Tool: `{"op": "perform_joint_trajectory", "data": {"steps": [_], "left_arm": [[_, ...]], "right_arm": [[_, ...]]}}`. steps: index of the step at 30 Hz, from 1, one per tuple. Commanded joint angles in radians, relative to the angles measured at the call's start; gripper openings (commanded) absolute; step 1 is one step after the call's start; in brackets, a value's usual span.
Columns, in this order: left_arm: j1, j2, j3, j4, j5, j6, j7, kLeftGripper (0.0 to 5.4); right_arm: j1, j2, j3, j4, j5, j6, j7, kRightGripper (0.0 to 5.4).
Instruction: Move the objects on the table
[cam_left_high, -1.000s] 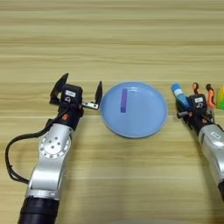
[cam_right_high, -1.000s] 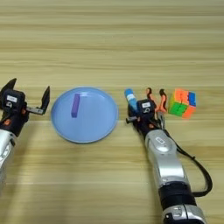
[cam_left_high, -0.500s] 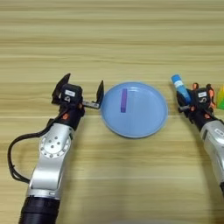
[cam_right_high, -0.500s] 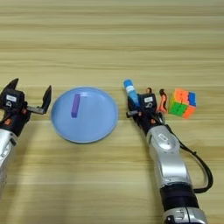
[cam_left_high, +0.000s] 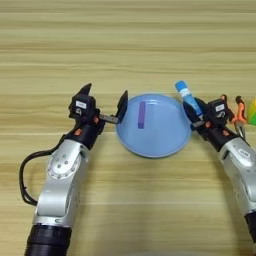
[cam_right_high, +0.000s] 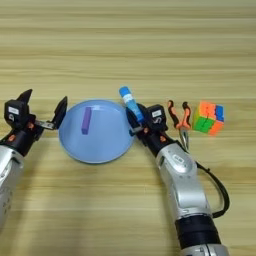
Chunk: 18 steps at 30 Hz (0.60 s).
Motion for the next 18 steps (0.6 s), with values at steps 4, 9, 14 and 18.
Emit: {"op": "perform_joint_trajectory", "data": {"steps": [4, 9, 14, 18], "left_arm": [[-0.017, -0.006, 0.008, -0.024, -0.08, 0.055, -0.04, 5.4], [-0.026, 0.011, -0.011, 0.001, 0.011, 0.024, -0.001, 5.4], [-0.027, -0.007, -0.003, 0.007, -0.036, 0.039, -0.031, 5.4], [-0.032, -0.011, -0.003, 0.012, -0.05, 0.046, -0.04, 5.4]], "right_arm": [[0.011, 0.015, 0.044, -0.066, 0.023, -0.005, 0.046, 1.43], [0.021, 0.021, 0.068, -0.121, 0.041, 0.019, 0.063, 1.43], [0.03, 0.024, 0.096, -0.148, 0.06, 0.021, 0.092, 1.43], [0.041, 0.033, 0.132, -0.151, 0.08, 0.01, 0.136, 1.43]]}}
